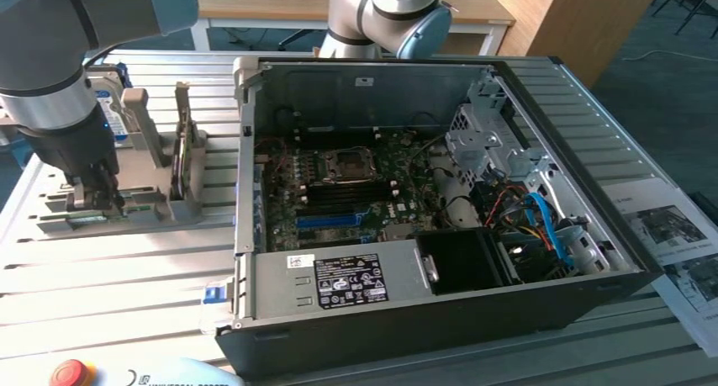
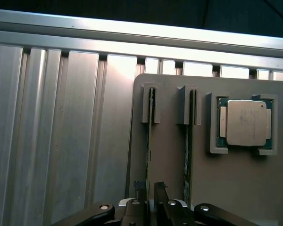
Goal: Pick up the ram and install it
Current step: 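Pick up the ram and move it above insertion slot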
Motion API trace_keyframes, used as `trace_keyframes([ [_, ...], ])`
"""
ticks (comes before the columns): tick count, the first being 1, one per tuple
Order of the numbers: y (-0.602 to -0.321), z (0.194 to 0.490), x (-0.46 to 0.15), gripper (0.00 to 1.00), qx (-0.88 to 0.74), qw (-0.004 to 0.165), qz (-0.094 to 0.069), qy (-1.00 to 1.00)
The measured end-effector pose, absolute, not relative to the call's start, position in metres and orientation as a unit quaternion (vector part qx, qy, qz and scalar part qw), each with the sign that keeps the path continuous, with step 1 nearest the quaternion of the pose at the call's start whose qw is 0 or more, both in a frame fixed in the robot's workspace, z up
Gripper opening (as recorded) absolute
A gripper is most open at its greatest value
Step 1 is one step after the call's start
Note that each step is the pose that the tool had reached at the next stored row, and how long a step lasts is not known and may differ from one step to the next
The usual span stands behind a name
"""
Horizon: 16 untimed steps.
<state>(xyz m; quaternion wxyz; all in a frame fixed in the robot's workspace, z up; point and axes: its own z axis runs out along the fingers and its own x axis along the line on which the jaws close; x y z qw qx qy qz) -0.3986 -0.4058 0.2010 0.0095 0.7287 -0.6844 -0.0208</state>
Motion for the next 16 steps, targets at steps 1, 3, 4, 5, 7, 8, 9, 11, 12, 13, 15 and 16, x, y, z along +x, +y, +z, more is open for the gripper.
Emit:
trace_keyframes([
  [1, -0.4058, 0.2010, -0.3986, 0.21, 0.729, 0.009, -0.021, -0.684],
  [3, -0.4058, 0.2011, -0.3986, 0.21, 0.729, 0.010, -0.021, -0.684],
  [4, -0.4058, 0.2011, -0.3986, 0.21, 0.729, 0.009, -0.021, -0.684],
  [5, -0.4058, 0.2011, -0.3986, 0.21, 0.729, 0.010, -0.021, -0.684],
  [7, -0.4058, 0.2011, -0.3986, 0.21, 0.729, 0.010, -0.021, -0.684],
  [8, -0.4058, 0.2011, -0.3986, 0.21, 0.729, 0.010, -0.021, -0.684],
  [9, -0.4058, 0.2010, -0.3986, 0.21, 0.729, 0.010, -0.021, -0.684],
  [11, -0.4058, 0.2011, -0.3986, 0.13, 0.729, 0.010, -0.021, -0.684],
  [12, -0.4058, 0.2011, -0.3986, 0.13, 0.729, 0.010, -0.021, -0.684],
  [13, -0.4058, 0.2011, -0.3987, 0.12, 0.729, 0.010, -0.021, -0.684],
  [15, -0.4058, 0.2011, -0.3986, 0.12, 0.729, 0.010, -0.021, -0.684],
  [16, -0.4058, 0.2011, -0.3986, 0.12, 0.729, 0.010, -0.021, -0.684],
])
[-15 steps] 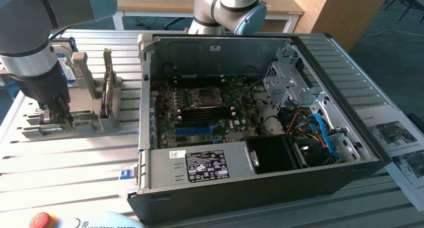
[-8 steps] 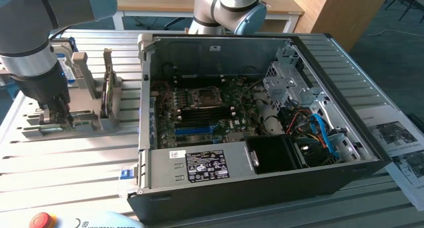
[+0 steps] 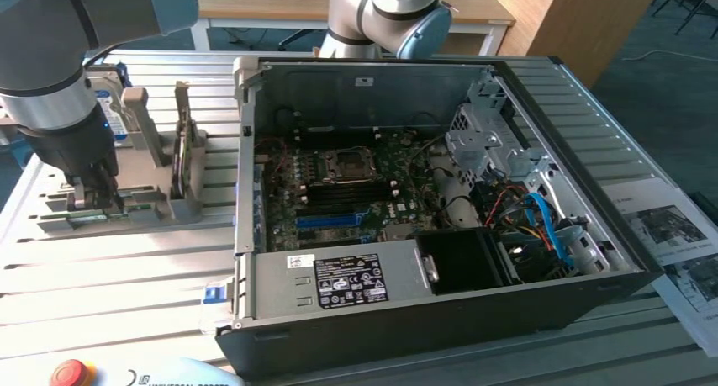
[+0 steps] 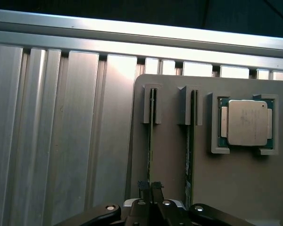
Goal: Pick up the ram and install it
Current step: 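Pick up the ram and move it above insertion slot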
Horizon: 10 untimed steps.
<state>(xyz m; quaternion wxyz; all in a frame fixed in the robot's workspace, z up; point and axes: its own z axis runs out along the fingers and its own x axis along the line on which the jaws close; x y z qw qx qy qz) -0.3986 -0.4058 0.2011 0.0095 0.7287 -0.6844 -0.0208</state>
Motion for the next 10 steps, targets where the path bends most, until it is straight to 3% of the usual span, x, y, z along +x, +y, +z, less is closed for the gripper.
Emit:
trace_keyframes([
  [10, -0.4058, 0.2011, -0.3986, 0.12, 0.729, 0.009, -0.021, -0.684],
])
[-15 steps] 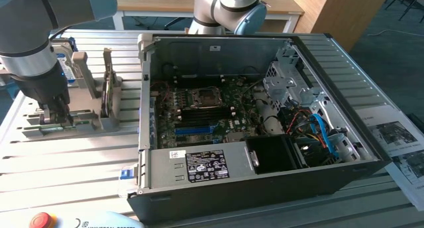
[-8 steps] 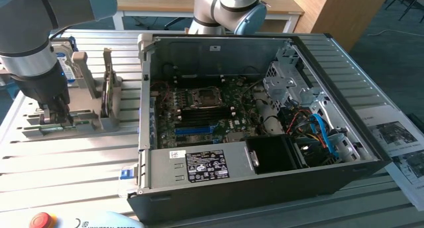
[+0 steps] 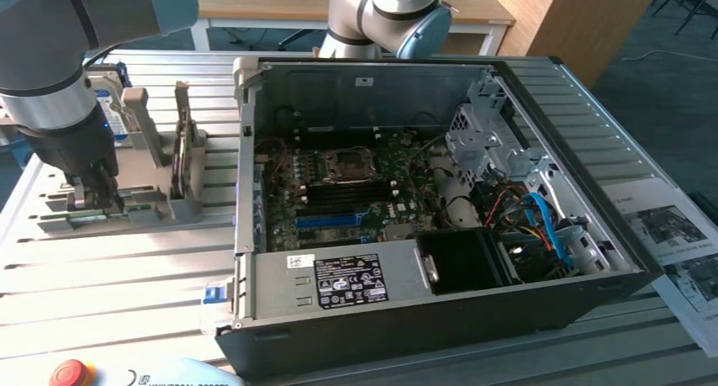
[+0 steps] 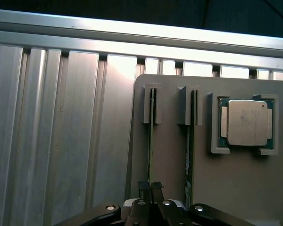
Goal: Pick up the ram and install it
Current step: 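Pick up the ram and move it above insertion slot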
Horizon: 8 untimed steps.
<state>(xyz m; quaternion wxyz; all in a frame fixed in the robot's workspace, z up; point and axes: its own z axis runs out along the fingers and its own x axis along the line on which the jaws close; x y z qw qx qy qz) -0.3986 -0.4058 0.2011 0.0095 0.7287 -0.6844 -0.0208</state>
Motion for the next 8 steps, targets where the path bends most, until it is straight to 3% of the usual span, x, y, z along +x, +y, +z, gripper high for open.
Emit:
trace_keyframes([
  [8, -0.4058, 0.2052, -0.3986, 0.12, 0.729, 0.010, -0.021, -0.684],
])
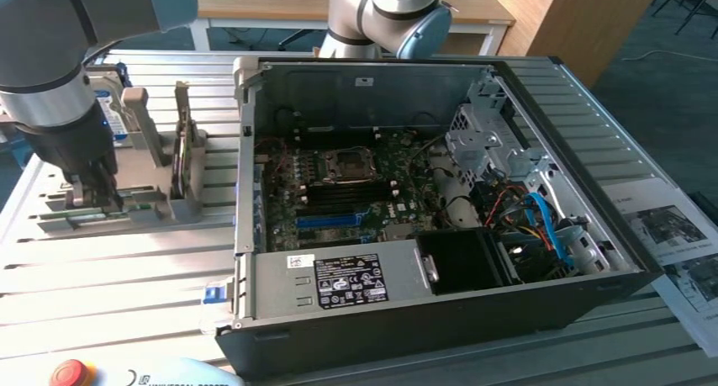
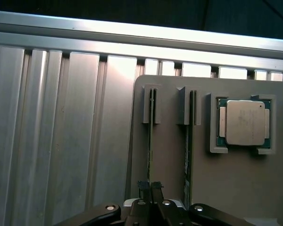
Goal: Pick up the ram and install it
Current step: 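Pick up the ram and move it above insertion slot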
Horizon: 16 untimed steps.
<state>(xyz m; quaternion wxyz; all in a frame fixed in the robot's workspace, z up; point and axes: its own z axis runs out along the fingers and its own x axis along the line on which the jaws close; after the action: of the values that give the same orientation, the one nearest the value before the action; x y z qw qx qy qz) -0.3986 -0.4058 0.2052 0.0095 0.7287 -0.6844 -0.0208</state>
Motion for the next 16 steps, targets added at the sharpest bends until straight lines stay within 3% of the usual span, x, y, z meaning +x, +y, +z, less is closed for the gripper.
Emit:
trace_keyframes([
  [16, -0.406, 0.231, -0.398, 0.12, 0.729, 0.010, -0.021, -0.684],
])
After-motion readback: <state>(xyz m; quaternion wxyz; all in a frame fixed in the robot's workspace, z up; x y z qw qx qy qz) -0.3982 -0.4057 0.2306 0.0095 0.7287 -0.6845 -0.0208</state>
